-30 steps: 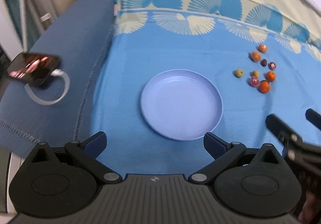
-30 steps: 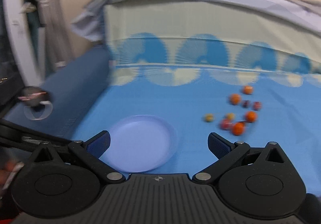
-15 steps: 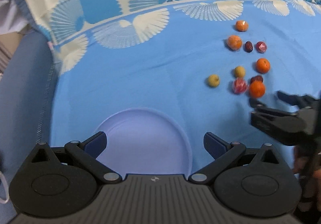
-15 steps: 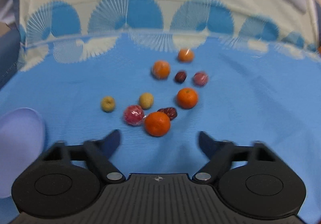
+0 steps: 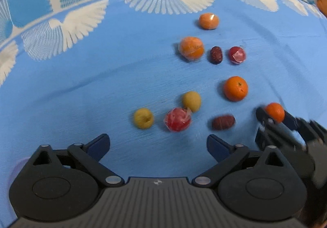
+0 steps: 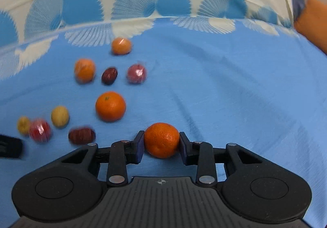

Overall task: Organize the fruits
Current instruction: 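Grasp the red netted fruit with the left tool while the right tool grasps a mandarin orange, then carry the red fruit and the orange over the blue plate with both tools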

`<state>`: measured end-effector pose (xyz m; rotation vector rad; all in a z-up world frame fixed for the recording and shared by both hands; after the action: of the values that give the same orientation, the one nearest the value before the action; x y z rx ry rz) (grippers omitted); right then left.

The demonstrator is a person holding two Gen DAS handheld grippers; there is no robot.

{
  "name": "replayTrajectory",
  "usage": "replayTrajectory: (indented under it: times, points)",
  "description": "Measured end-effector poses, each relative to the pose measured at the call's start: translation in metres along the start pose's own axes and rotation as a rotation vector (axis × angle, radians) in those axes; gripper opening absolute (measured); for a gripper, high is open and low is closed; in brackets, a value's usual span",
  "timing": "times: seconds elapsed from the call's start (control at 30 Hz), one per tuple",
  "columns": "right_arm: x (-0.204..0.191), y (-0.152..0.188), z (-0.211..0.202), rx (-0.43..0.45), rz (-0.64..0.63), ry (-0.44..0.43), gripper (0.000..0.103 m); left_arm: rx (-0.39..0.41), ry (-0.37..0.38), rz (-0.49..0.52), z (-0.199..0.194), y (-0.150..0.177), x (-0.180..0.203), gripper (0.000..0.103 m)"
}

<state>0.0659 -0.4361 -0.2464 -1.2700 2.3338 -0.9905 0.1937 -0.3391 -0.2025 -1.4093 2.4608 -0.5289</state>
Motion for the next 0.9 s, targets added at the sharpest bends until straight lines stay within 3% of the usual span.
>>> replayTrajectory:
  times: [0.03,0.1,0.2,0.3,0.43,0.53,0.67,0.77,0.9]
  points:
    - [-0.004,0.000,0.002,0.005,-0.028,0.011,0.036,-0.017,0.009,-0.035,0.005,-0.001,0.000,0.085]
    - [-0.009,0.001,0.006,0.007,-0.045,0.020,0.037,-0.065,0.045,-0.111,0.017,-0.004,-0.002,0.077]
    - [-0.005,0.002,0.004,0.003,-0.023,0.013,0.037,-0.097,0.094,-0.200,0.026,-0.008,-0.005,0.076]
    - [-0.002,-0.002,0.004,0.005,-0.016,0.014,0.037,-0.084,0.109,-0.217,0.027,-0.013,0.000,0.074]
    - [-0.002,-0.003,0.003,0.011,-0.013,0.018,0.037,-0.052,0.067,-0.194,0.028,-0.015,0.008,0.034]
    - [0.001,-0.004,0.003,0.021,0.014,0.014,0.037,-0.006,0.081,-0.145,0.008,-0.007,0.011,0.034]
    - [0.013,-0.003,0.001,0.056,0.092,0.041,0.036,-0.004,0.119,-0.128,-0.033,0.018,0.000,0.034]
    - [0.025,0.001,-0.008,0.073,0.114,0.069,0.036,-0.008,0.101,-0.116,-0.064,0.041,-0.019,0.034]
    - [0.052,0.006,-0.035,-0.001,0.278,0.029,0.036,0.028,0.044,-0.123,-0.107,0.068,-0.055,0.034]
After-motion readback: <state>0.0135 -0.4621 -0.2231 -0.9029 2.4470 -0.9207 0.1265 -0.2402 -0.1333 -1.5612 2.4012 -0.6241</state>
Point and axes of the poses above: each gripper's, at about its wrist camera, not at the fingertips, and z roughly the way its jaws point, x to its right, y to its underside, the point moved 3 cm from there along z, roughly the way its jaws point, and after that the axes turned 7 degrees about -z, right-handed, at the moved point
